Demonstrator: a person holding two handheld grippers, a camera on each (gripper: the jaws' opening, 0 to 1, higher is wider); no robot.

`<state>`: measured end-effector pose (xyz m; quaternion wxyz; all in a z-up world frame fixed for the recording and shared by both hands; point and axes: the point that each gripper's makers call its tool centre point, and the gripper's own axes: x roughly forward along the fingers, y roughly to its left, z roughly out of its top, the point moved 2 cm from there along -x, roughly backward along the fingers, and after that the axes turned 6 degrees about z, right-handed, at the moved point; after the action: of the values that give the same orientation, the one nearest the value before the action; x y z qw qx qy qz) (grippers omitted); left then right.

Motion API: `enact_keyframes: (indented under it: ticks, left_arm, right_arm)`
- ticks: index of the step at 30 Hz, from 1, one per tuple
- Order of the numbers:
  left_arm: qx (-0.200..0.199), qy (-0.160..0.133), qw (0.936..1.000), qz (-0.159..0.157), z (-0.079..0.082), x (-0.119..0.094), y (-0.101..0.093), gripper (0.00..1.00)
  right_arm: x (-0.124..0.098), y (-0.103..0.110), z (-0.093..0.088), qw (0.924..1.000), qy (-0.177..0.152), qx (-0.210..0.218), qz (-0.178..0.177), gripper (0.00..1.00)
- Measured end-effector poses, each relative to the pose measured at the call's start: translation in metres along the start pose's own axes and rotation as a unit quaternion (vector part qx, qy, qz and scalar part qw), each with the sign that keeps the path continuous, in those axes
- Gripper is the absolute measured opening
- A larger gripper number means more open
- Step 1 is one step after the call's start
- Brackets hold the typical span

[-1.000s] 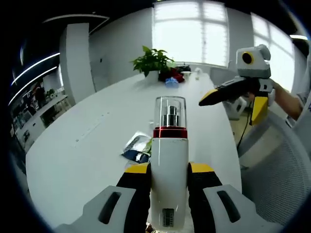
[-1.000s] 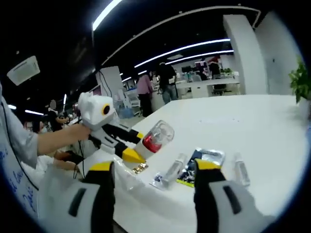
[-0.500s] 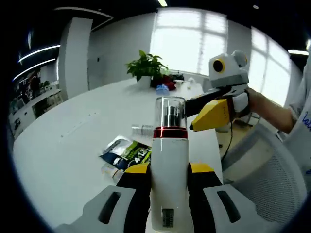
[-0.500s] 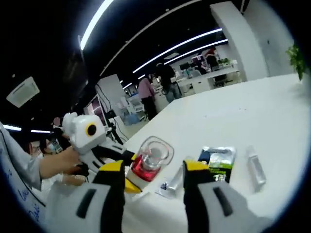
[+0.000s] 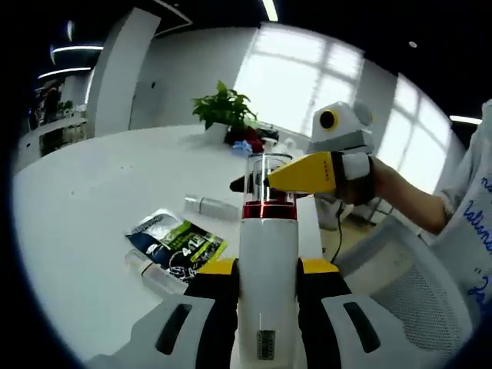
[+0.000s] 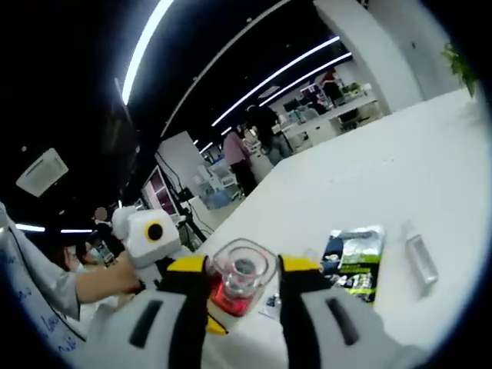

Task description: Arrange the skincare products in the storage area until every visible bottle or jar stands upright without overlapping.

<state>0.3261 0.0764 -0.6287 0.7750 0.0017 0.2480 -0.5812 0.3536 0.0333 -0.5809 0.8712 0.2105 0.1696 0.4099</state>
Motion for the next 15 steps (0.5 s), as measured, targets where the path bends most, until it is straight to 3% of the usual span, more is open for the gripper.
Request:
enact_keyframes:
  ticks: [4,9,15]
  left_arm:
    - [-0.001,0.006,1.0,-0.002,-0.004,0.005,-0.001,0.25]
    - [0.036,0.038,0.9986,0.009,-0.014,0.014,0.002,0.25]
    - [0.049,0.043,0.9978,0.013,-0.017,0.022,0.002,0.25]
  right_arm:
    - [0.002,0.003,-0.003,0.9997,0.013,-0.019,-0.002,0.34]
    - [0.01,0.012,-0.007,0.9972,0.029,-0.068,0.002,0.31]
    - [0.013,0.017,-0.009,0.992,0.041,-0.119,0.001,0.3]
